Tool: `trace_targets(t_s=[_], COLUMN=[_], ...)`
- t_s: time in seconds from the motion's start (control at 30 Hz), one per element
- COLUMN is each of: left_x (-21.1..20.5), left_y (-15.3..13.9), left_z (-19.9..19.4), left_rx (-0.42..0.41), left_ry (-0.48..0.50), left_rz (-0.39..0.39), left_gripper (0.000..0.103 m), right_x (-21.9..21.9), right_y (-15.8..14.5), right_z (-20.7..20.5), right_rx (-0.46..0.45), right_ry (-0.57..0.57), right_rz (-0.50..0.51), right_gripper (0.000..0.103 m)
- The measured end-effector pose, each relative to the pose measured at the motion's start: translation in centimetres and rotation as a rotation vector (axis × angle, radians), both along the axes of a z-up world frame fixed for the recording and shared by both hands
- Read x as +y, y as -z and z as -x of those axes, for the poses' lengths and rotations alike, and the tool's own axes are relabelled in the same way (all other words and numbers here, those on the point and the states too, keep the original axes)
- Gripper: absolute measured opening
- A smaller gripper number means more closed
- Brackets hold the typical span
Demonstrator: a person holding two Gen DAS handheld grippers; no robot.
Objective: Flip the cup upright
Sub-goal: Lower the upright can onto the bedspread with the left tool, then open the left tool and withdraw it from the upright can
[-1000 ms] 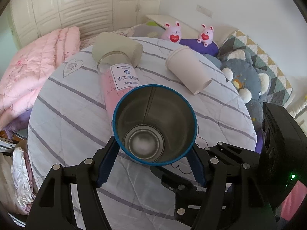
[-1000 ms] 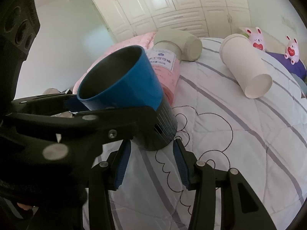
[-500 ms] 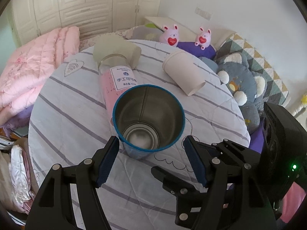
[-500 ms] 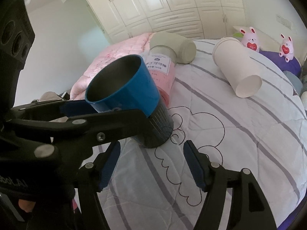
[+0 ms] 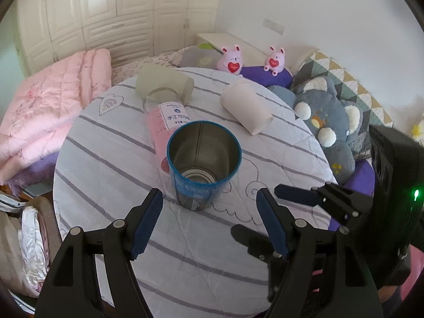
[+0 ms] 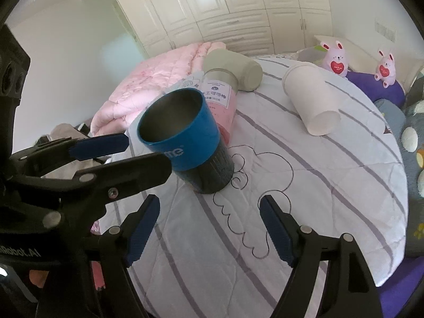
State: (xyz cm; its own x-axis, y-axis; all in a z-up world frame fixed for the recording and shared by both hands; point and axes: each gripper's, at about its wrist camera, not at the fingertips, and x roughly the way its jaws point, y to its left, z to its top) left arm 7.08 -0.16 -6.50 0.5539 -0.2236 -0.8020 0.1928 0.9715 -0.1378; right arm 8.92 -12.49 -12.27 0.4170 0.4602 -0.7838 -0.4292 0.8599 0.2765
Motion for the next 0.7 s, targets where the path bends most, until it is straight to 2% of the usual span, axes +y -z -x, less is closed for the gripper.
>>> trace_targets(t_s=[0.2,0.3,0.47,0.63,0.7], left_x=[0.3,0.5,1.1,1.8,2.0], left_y=[-1.3,-2.1,-3.4,-4.6,-4.9], left_z=[2.1,3.2,4.6,5.9,6.1], left_rx=[-0.043,-0.086,-0.149,-0.232,-0.256], left_ry=[0.011,-0.002,-0.034,-0.095,-0.117], left_rz=[-0.012,-0.043,-0.06,-0.077,-0.076], left_gripper=[0.076,0.079,0.082,0.086,0.095], right_x=[-0.1,-0.1,0.8,1.2,1.2], right_y=[-1.7,-2.8,-4.6,-6.0,-6.5], right_z=[1.2,1.9,2.8,3.6,3.8], right_rx=[0.002,-0.004,-0.065,-0.134,-0.165], right_ry=[0.004,0.012,0.018,0.045,0.067], right_rz=[0.087,0.117,0.211,0.24,0.259], right_gripper=[0.079,0.079,0.079,0.079,0.079])
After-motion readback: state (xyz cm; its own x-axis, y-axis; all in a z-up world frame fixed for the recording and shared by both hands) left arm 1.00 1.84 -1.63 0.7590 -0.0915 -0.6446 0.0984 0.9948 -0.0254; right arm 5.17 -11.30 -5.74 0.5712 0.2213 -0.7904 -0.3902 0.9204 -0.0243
